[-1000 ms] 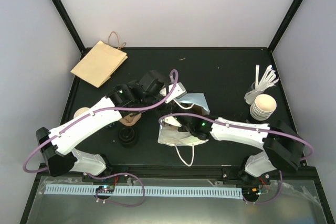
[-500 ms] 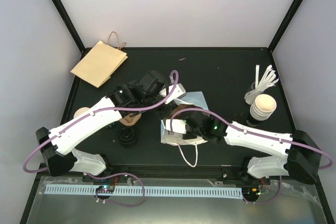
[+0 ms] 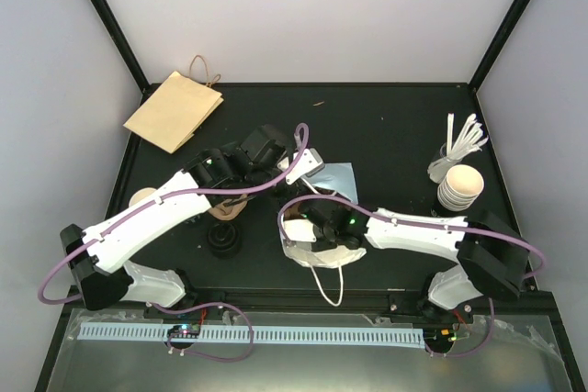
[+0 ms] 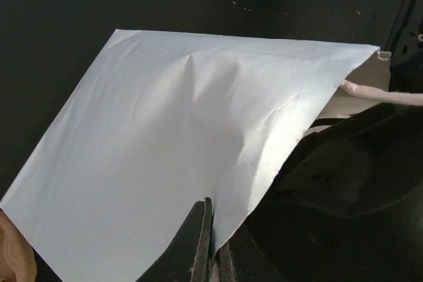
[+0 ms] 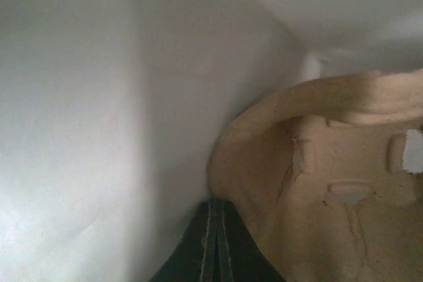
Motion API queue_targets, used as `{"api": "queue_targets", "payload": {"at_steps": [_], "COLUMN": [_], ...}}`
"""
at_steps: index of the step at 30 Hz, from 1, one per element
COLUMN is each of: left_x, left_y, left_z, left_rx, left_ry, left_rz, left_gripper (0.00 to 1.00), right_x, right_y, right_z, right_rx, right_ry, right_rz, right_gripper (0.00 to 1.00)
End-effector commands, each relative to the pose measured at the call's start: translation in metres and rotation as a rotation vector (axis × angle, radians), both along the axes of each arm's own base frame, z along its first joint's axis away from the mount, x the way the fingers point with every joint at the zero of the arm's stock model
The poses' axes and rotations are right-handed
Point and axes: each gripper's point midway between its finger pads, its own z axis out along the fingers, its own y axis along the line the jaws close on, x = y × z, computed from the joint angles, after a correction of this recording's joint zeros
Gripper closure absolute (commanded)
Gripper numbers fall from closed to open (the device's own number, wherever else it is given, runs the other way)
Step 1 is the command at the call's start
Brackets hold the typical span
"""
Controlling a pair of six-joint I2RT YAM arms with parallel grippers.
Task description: Pack the takeout coffee
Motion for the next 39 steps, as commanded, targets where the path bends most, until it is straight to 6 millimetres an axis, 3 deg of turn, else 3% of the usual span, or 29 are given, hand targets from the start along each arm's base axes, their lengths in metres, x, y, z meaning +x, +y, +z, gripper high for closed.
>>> {"api": "queue_targets", "payload": {"at_steps": [1,9,17,22,28,34,39], "left_x": [-0.019,-0.026,-0.04,-0.026,-0.01,-0.006,-0.006], "left_y": [-0.001,-0.003,-0.002,0.007,0.012,0.01,0.01], "left_z": [0.016,0.01,0.023,0.01,-0.003,0.002,0.004], "left_rx": [-0.078,-0.083,-0.162,-0.084,-0.018,-0.031,-0.036], "left_ry": [0.044,0.087,0.091,0.05,0.028,0.017,0.017], "left_rz": [-0.033,-0.051,-0.1,-0.031,0.047,0.06,0.062], "left_gripper": [0.98,0.98,0.98,0.98,0.98,0.98,0.99], "right_x": [0.013,0.052,0.064,0.054,0.032,0.013,0.009], "right_y": [0.01,0.009,0.013,0.014,0.001,-0.017,-0.023], "right_z": [-0.001,-0.002,-0.002,0.013,0.031,0.023,0.02], "right_rx": [-0.023,-0.034,-0.016,0.054,0.134,0.064,0.022], "right_ry": [-0.054,-0.149,-0.182,-0.149,-0.066,0.007,0.021], "right_rz": [0.005,-0.151,-0.204,-0.194,-0.211,-0.188,-0.18], "right_gripper": [0.99,0.99,0.99,0.99,0.94,0.86,0.84]}}
